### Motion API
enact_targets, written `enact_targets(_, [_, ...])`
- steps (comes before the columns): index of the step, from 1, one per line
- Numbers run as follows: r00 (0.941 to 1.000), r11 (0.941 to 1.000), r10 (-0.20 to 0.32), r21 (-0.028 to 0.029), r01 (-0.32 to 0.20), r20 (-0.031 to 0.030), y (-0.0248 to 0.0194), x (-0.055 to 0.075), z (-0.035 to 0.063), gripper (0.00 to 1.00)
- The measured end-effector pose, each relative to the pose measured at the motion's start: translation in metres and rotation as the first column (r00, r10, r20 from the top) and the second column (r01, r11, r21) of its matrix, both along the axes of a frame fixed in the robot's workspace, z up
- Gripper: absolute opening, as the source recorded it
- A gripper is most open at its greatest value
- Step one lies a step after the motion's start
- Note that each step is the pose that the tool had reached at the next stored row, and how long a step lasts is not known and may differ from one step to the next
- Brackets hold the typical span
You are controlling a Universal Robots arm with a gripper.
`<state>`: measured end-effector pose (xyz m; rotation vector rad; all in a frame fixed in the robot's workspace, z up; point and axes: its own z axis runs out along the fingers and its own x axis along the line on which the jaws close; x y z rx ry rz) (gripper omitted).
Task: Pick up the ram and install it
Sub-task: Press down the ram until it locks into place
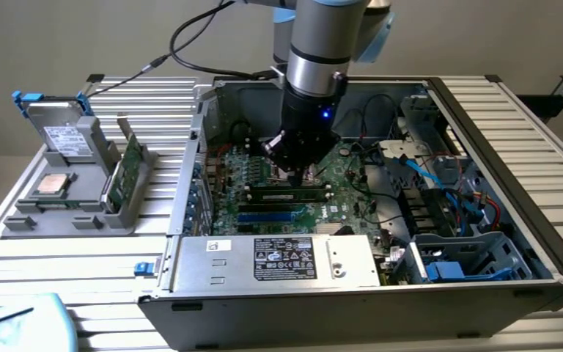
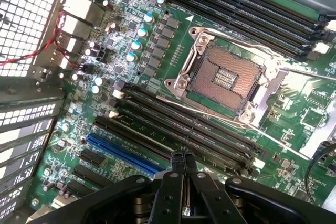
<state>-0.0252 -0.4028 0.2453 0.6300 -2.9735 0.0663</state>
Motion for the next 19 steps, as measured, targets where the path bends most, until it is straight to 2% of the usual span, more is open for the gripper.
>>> enact_targets(2, [0.9999,0.9999,-0.015,-0.0047,0.016,0.0041,0.0000,0.0000,0.0000,0.11])
enact_targets(6, [0.9987,0.9987,-0.049,-0.0176,0.049,0.0125,0.0000,0.0000,0.0000,0.11])
enact_targets(12, [0.9949,0.9945,-0.097,-0.0349,0.098,0.0261,0.0000,0.0000,0.0000,0.11])
enact_targets(19, [0.9873,0.9867,-0.153,-0.0503,0.155,0.0431,0.0000,0.0000,0.0000,0.11])
